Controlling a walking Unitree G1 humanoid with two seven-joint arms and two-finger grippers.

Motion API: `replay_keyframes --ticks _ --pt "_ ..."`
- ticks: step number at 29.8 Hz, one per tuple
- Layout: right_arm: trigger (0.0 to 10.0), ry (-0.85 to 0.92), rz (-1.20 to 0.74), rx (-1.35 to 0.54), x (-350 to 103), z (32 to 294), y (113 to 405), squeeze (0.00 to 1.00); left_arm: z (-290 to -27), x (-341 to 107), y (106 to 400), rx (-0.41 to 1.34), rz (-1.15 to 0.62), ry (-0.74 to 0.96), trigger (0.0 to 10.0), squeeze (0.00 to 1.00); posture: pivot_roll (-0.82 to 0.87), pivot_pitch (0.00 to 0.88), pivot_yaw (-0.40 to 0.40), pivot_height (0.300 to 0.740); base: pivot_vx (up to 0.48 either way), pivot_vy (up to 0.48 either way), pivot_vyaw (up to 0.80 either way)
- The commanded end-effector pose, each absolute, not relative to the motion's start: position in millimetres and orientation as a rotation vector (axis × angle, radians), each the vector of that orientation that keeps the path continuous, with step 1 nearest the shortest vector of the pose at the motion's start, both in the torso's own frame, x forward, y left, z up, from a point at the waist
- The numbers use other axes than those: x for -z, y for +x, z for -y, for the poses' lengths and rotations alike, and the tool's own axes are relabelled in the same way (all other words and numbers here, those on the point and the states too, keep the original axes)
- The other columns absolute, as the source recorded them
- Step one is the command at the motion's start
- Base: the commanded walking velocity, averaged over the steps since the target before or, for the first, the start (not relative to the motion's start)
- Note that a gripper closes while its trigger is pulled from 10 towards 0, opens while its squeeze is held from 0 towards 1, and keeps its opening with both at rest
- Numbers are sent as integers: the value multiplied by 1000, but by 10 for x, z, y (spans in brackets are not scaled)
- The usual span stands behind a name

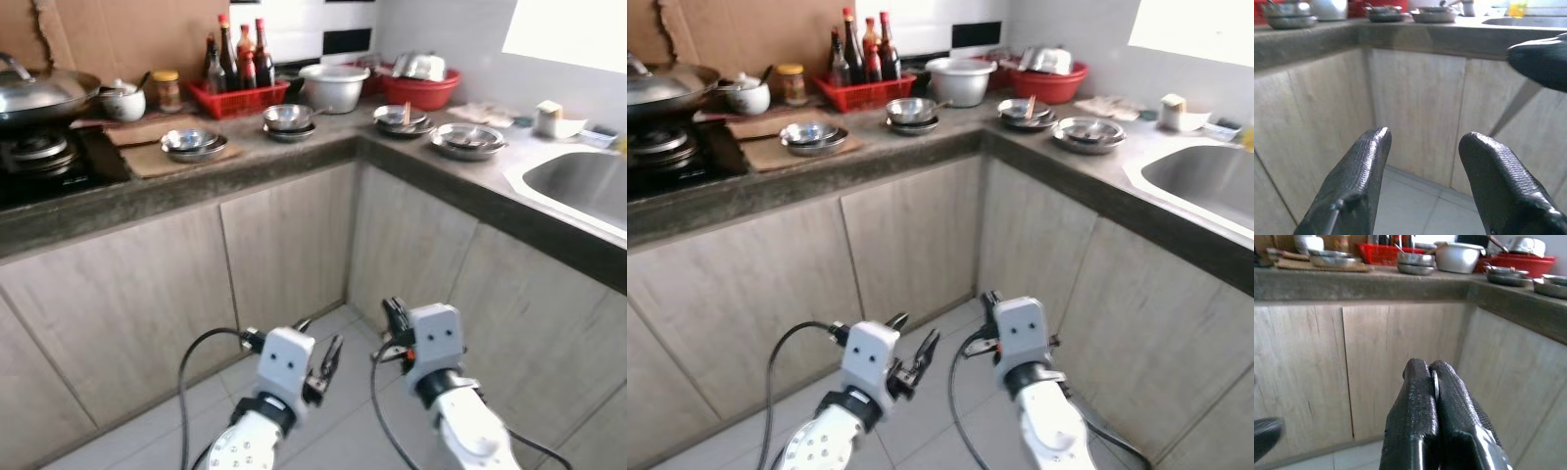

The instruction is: Kitchen organization

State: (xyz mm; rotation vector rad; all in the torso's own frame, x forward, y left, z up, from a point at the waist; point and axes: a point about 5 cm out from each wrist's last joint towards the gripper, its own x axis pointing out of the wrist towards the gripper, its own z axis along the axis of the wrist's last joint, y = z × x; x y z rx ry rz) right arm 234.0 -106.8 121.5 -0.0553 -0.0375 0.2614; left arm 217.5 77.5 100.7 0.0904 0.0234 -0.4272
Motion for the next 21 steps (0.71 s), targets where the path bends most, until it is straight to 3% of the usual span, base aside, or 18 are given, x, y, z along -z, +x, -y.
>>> replay_keyframes --ticks 1,17,21 --pt "10000 -73 48 -220 -1256 1174 2362 0 -687 -1057 2172 456 -8 65 10000 0 -10 0 -35 740 0 349 -788" --pt "10000 -69 41 -201 -1254 1186 2379 0 -696 -1068 2171 452 -14 68 10000 0 2 0 -31 740 0 343 -788" --pt "10000 -67 47 -193 -1273 1190 2386 0 -689 -1072 2181 452 -12 71 10000 0 -3 0 -31 740 0 62 -783"
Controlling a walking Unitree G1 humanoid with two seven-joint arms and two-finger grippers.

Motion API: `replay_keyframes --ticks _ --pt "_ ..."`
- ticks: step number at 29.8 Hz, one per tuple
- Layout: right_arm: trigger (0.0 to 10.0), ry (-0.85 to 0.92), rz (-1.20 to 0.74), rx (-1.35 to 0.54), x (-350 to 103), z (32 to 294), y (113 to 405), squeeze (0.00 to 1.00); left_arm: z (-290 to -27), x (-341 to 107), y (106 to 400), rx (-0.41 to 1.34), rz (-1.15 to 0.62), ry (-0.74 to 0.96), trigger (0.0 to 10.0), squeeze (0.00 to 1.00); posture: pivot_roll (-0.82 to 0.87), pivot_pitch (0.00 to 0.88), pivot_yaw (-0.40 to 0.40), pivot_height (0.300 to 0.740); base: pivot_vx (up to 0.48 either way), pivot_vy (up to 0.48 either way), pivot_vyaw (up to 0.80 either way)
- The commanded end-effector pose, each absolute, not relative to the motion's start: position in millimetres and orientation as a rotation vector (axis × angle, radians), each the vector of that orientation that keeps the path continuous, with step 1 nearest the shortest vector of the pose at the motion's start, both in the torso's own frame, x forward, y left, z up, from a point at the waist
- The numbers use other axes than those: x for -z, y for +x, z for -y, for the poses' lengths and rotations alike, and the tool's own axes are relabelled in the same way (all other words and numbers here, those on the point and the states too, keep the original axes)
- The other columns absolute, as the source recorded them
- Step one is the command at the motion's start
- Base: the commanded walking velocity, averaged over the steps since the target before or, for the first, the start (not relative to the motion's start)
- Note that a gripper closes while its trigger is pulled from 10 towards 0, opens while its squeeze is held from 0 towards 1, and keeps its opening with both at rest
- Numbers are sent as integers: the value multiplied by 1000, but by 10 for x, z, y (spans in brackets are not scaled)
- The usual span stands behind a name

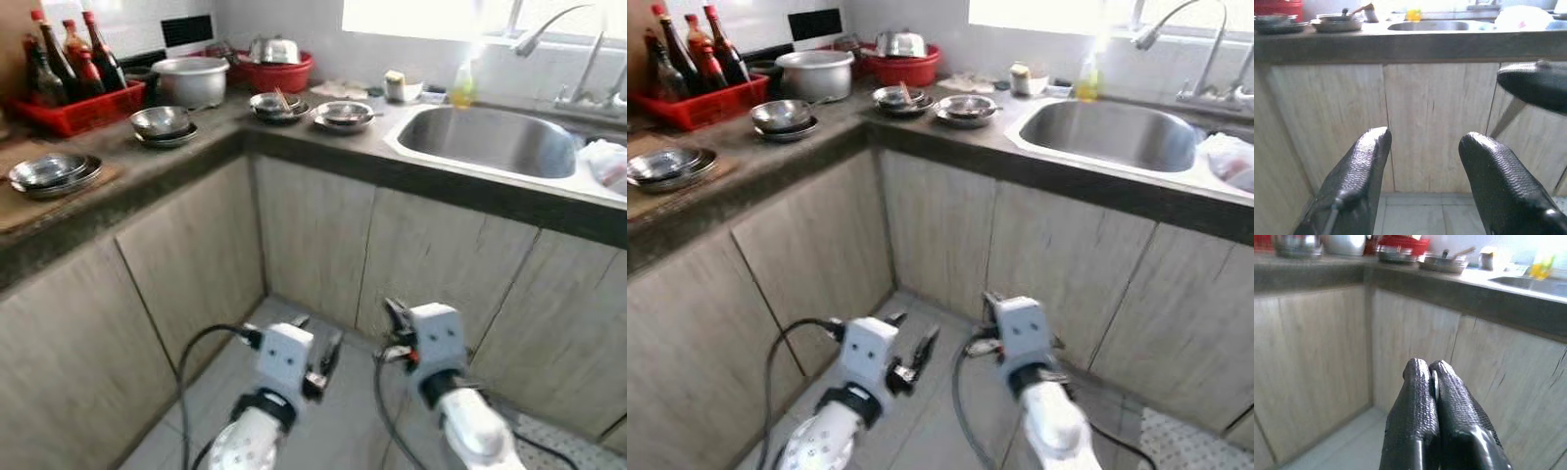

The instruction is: Kitchen organization

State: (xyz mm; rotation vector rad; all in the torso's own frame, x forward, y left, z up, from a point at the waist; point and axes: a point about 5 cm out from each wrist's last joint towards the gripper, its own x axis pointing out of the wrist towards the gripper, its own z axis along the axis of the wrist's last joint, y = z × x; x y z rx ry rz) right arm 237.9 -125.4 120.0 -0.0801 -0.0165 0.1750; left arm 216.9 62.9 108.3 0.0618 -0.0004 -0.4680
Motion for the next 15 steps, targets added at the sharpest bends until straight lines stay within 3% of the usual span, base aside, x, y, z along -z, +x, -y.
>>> replay_keyframes --ticks 1,12,15 --pt "10000 -66 47 -192 -1276 1191 2387 0 -688 -1077 2186 452 -9 72 10000 0 -3 0 -31 740 0 0 -781" --pt "10000 -81 110 -152 -1451 1290 2515 0 -693 -1102 2229 437 5 96 10000 0 -11 0 -31 740 0 0 -781" --pt "10000 -77 135 -145 -1520 1295 2547 0 -699 -1120 2249 430 14 97 10000 0 -11 0 -31 740 289 0 -779"
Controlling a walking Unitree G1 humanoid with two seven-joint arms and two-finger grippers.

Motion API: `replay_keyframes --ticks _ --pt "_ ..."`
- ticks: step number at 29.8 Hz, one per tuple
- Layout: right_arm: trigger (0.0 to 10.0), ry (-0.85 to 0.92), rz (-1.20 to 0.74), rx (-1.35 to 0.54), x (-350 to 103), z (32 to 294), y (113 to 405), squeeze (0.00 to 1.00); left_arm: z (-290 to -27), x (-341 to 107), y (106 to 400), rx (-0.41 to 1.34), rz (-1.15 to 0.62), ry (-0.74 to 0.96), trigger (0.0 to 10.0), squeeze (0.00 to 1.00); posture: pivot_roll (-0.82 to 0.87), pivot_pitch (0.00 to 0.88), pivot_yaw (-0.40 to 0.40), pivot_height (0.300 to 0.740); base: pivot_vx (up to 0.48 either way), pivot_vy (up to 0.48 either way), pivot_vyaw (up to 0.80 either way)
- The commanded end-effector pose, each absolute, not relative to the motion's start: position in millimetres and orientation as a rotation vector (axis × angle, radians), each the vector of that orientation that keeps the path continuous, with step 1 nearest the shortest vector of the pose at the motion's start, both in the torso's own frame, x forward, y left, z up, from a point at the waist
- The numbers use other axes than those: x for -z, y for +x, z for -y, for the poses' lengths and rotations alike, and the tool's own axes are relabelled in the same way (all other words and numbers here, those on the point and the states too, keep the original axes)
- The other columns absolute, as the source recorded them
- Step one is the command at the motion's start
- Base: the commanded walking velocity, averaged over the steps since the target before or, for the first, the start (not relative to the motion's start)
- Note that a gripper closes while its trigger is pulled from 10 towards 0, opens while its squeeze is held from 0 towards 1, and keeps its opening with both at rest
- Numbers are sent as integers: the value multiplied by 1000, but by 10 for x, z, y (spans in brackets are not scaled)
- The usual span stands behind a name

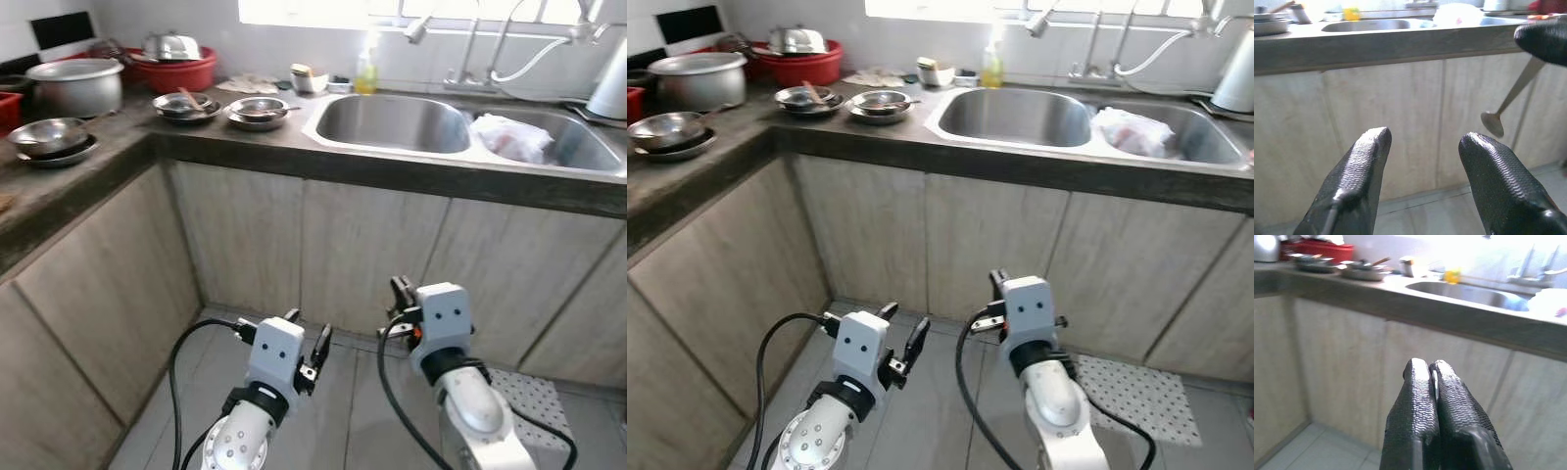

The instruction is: Kitchen organization

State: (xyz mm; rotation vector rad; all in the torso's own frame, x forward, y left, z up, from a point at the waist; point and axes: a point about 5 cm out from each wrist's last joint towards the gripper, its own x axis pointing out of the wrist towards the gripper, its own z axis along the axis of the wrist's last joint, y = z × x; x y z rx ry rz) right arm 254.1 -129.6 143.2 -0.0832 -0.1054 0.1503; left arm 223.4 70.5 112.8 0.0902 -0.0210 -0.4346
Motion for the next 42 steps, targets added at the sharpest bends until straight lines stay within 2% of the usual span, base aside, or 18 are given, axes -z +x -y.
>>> replay_keyframes --ticks 1,14,32,42 --pt "10000 -74 147 -141 -1554 1299 2565 0 -701 -1126 2258 430 15 96 10000 0 -9 0 -31 740 330 0 -738" --pt "10000 -73 285 -104 -1968 1383 2743 0 -718 -1140 2286 431 24 100 10000 0 -7 0 -33 740 368 0 -89" --pt "10000 -79 303 -88 -2044 1454 2800 0 -734 -1144 2314 431 33 106 10000 0 -9 0 -26 740 374 0 -89" --pt "10000 -80 539 -95 -2652 1449 2889 0 -752 -1168 2354 421 44 106 10000 0 -10 0 -30 740 372 0 -160"
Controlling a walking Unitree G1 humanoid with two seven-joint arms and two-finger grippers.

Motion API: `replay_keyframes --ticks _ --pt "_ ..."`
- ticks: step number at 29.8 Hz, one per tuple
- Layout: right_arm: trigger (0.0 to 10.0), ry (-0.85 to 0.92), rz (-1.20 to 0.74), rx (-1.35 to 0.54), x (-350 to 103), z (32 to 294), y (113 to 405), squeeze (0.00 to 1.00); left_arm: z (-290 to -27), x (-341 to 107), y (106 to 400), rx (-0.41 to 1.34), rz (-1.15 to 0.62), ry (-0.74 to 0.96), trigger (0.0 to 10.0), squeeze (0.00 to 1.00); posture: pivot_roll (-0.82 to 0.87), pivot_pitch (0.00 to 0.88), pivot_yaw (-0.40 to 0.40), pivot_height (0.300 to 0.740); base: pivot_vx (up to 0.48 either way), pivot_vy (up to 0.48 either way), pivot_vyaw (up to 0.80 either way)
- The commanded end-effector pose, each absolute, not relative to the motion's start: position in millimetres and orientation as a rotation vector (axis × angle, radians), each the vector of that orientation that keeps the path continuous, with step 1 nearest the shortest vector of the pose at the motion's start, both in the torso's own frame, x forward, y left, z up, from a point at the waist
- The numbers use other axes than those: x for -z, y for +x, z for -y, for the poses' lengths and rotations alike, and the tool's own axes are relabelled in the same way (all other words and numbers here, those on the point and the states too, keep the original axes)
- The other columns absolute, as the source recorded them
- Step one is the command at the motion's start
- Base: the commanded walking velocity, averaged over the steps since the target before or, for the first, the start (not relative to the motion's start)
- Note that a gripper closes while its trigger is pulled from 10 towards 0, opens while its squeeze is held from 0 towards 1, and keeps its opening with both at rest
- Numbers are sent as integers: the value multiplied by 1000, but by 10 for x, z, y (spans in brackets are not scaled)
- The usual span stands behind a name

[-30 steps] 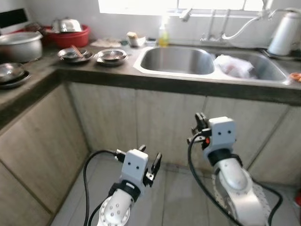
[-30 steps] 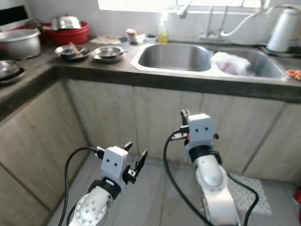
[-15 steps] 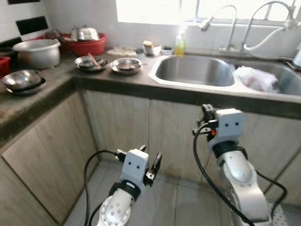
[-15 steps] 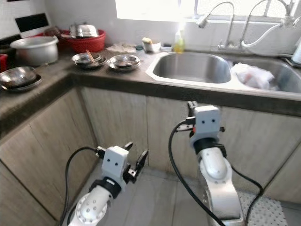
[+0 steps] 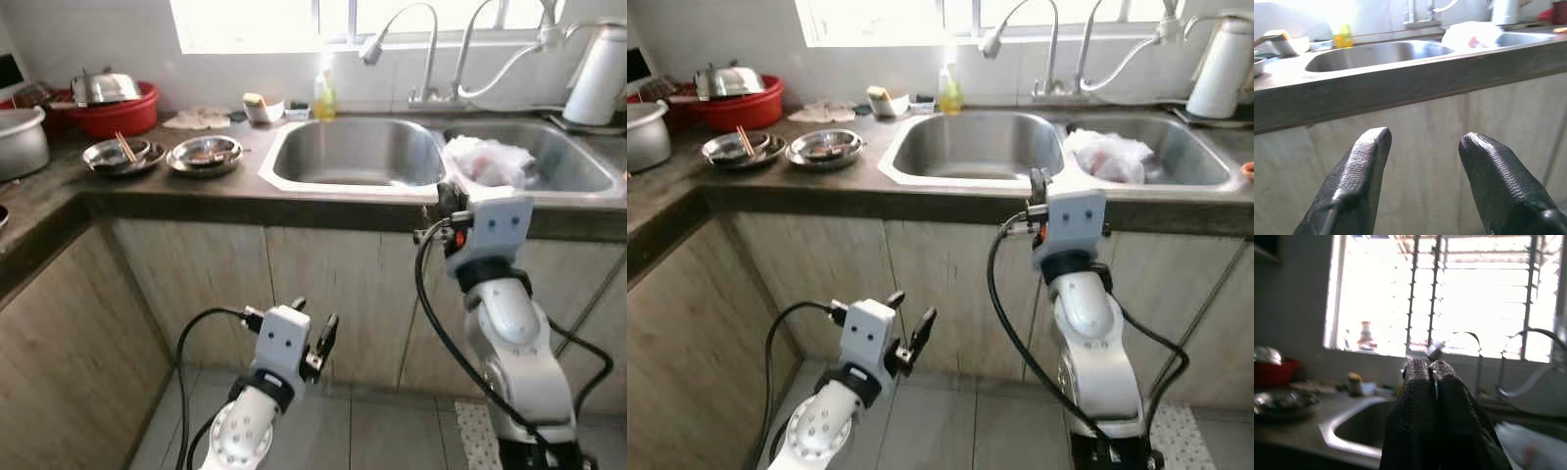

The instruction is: Kitchen organization

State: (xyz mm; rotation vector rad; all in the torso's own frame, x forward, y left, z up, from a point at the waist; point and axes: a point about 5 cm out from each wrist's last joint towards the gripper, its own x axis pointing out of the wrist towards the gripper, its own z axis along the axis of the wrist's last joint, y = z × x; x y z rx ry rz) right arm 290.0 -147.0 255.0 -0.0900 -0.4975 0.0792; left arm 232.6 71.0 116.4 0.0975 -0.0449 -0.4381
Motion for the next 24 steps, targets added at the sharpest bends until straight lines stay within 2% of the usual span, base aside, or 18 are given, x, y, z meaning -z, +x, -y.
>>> replay_keyframes --ticks 1,9,24 --pt "10000 -80 539 -95 -2652 1449 2889 0 -752 -1168 2354 421 44 106 10000 0 -10 0 -30 740 368 0 0" --pt "10000 -50 651 -157 -2937 1376 2930 0 -751 -1187 2364 409 51 102 10000 0 -6 0 -36 740 367 0 0" --pt "10000 -11 622 -256 -2931 1234 3014 0 -748 -1212 2387 400 63 98 10000 0 -6 0 -44 740 365 0 0"
